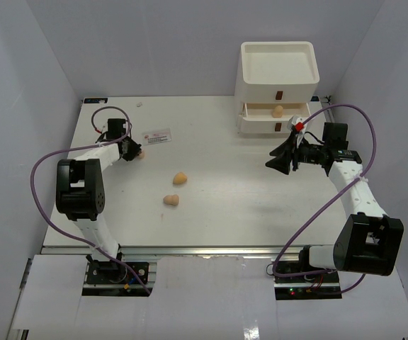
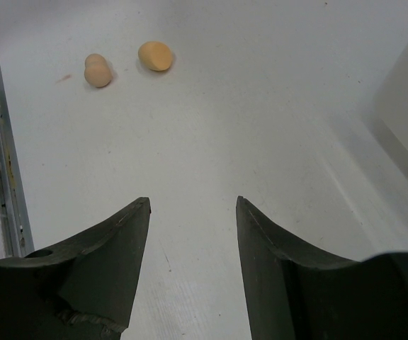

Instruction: Organize the makeup

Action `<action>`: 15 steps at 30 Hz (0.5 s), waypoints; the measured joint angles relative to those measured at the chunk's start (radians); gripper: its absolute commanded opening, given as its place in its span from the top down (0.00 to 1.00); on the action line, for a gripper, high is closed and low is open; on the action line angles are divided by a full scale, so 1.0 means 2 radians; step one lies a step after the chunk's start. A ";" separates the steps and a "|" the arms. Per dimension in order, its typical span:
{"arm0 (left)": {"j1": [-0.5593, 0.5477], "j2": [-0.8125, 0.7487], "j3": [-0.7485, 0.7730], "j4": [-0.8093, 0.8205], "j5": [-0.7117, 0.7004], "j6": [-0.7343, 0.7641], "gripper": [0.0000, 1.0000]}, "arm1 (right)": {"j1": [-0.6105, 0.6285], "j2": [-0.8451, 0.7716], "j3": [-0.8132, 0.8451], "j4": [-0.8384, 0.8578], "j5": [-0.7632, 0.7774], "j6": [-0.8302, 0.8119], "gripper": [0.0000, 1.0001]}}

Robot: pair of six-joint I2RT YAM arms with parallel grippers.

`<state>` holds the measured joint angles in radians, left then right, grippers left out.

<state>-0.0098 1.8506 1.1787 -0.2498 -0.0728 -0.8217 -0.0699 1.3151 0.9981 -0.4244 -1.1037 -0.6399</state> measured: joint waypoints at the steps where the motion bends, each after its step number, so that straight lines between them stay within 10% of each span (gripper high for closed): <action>1: 0.000 -0.007 -0.007 0.003 0.018 0.004 1.00 | -0.001 0.000 0.000 0.000 0.000 0.000 0.42; 15: -0.084 -0.086 -0.015 0.158 0.301 0.048 1.00 | -0.026 -0.001 0.000 0.000 -0.001 0.000 0.42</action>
<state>-0.1776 1.6778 1.1481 0.0668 0.5285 -0.7249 -0.1219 1.3136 0.9981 -0.4243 -1.1066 -0.6393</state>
